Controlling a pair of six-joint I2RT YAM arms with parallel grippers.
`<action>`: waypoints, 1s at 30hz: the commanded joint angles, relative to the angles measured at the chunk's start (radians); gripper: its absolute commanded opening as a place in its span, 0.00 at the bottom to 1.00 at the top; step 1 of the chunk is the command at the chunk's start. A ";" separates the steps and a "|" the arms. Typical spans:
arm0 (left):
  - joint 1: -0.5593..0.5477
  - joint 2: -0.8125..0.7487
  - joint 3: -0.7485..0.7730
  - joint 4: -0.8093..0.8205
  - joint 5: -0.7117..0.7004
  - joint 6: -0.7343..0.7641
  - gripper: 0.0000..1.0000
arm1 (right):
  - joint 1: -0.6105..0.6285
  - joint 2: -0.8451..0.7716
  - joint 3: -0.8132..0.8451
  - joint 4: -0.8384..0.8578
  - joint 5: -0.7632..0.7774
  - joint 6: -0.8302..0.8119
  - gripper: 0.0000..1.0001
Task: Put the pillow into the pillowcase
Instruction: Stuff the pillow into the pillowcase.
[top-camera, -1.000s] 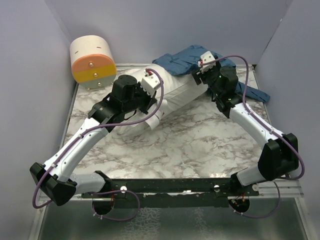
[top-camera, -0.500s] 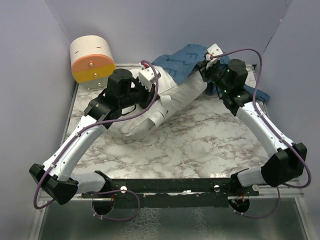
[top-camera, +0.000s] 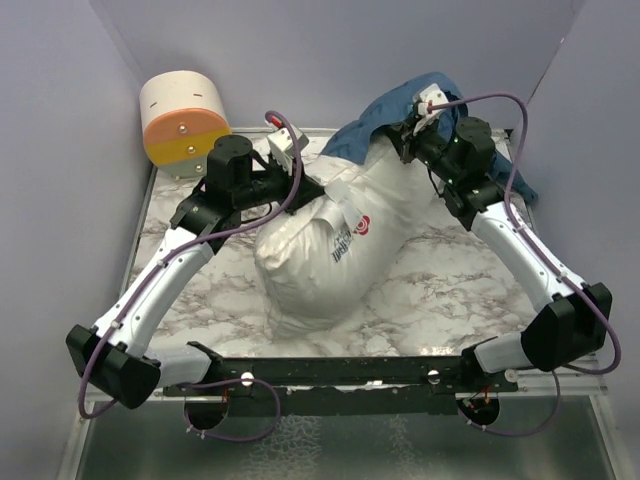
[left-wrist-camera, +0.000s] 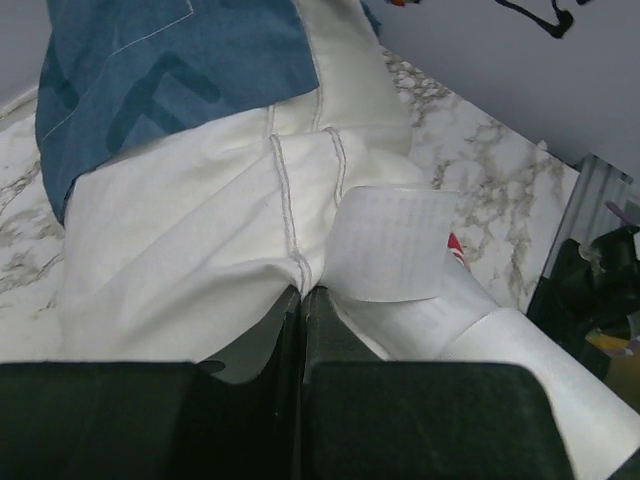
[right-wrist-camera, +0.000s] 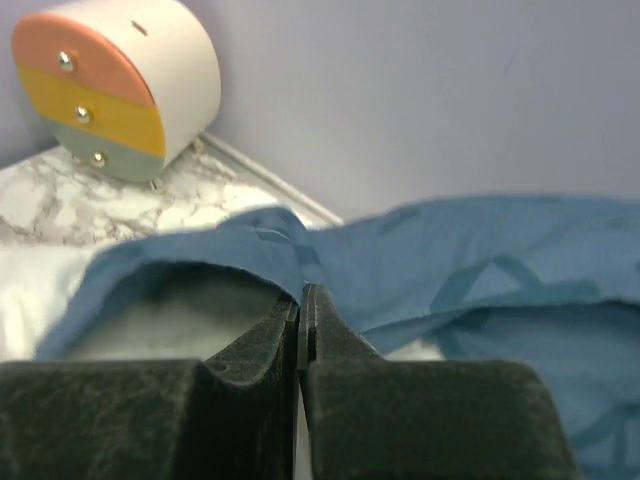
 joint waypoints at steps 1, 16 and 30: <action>0.127 0.046 -0.071 0.180 -0.003 0.015 0.00 | 0.011 0.066 -0.055 0.033 0.004 0.064 0.01; 0.174 0.029 -0.303 0.400 -0.038 0.042 0.00 | 0.012 -0.285 -0.241 0.037 -0.052 0.218 0.94; 0.194 -0.039 -0.400 0.406 -0.193 0.109 0.00 | -0.115 -0.322 -0.448 0.043 0.445 0.409 0.91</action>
